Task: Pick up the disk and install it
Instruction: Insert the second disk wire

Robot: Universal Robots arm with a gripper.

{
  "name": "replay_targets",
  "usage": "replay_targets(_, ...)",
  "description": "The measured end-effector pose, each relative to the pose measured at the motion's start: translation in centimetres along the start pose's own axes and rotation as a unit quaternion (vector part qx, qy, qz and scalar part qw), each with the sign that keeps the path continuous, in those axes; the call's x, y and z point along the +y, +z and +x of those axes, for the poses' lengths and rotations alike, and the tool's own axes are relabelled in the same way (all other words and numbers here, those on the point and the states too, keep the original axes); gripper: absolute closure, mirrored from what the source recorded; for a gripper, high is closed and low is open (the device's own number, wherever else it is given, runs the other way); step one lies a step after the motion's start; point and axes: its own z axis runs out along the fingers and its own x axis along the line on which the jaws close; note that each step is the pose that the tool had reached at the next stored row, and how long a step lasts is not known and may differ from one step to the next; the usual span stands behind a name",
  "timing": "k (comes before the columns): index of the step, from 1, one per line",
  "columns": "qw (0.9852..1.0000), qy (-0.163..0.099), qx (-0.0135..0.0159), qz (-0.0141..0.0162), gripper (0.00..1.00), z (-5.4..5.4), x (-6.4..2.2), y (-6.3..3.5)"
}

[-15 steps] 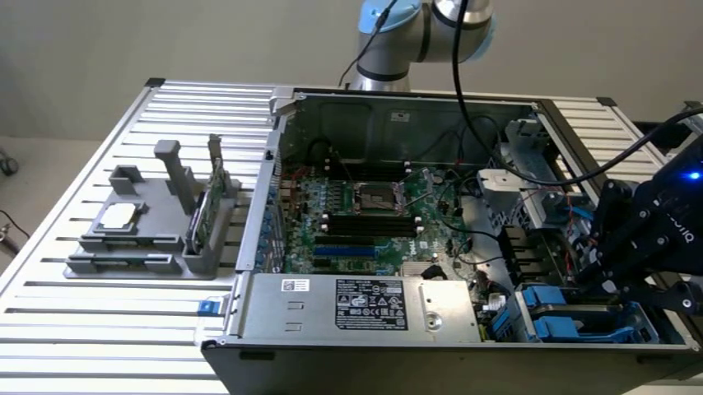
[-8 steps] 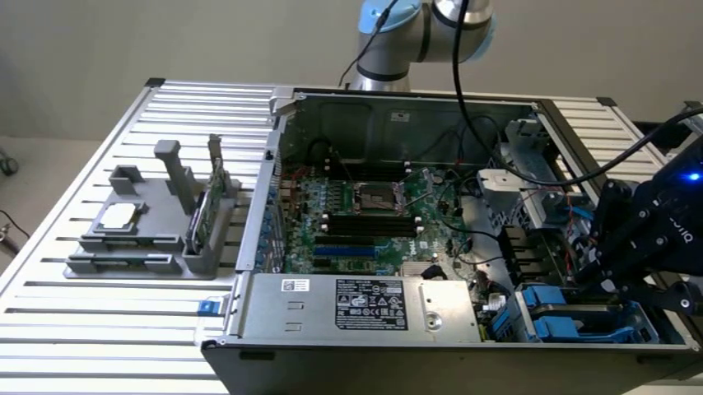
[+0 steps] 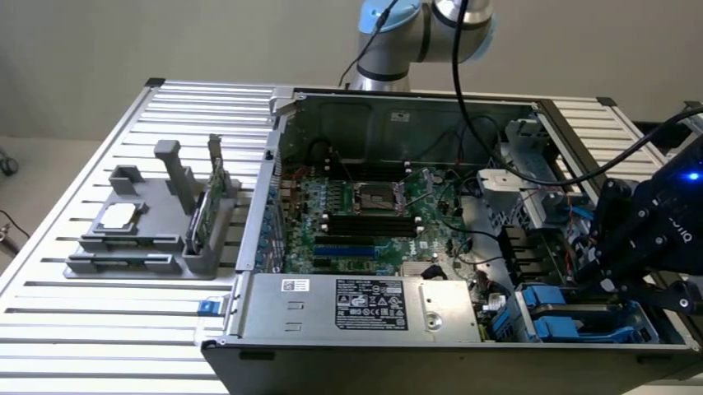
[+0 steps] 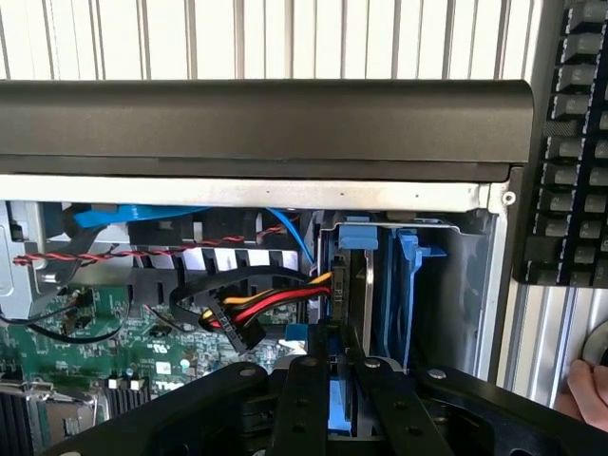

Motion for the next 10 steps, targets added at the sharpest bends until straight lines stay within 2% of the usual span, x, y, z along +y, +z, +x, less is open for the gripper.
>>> replay_targets(10,1.0,0.0,0.0002,0.0,0.84,-0.24,-0.1,0.0)
